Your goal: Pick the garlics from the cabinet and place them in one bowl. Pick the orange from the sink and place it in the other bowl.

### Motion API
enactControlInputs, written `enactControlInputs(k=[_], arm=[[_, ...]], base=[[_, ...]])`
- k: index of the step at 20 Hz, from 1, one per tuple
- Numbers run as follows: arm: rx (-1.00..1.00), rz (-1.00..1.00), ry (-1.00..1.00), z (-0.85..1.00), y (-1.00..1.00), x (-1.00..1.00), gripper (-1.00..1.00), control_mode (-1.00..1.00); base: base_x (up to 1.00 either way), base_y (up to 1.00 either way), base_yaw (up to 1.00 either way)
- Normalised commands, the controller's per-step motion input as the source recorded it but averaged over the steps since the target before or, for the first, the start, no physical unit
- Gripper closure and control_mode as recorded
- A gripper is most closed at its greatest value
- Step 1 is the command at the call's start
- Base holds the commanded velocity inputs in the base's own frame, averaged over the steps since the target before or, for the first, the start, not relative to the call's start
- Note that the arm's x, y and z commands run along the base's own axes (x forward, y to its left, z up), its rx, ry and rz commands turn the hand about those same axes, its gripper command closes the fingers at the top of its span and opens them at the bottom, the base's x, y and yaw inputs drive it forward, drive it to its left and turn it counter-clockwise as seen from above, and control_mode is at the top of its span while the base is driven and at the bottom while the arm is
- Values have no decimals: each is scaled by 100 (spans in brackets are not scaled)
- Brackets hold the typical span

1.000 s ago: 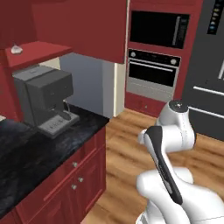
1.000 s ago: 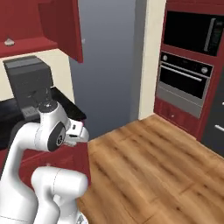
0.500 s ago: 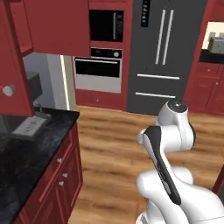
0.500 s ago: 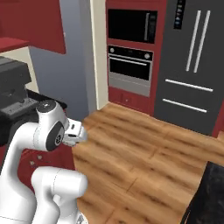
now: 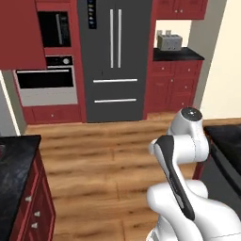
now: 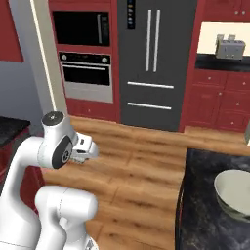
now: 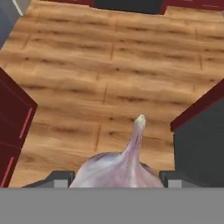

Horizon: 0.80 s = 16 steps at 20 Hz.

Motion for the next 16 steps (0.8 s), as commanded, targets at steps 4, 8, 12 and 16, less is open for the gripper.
enactControlInputs(k=[4, 8, 12, 16], arm=[[0, 0, 0, 0, 0, 0, 100, 100], [0, 0, 0, 0, 0, 0, 100, 100], [0, 0, 0, 0, 0, 0, 100, 100], [0, 0, 0, 0, 0, 0, 100, 100]], base=[[0, 14, -48], [0, 25, -45], [-1, 51, -46], [0, 71, -43]])
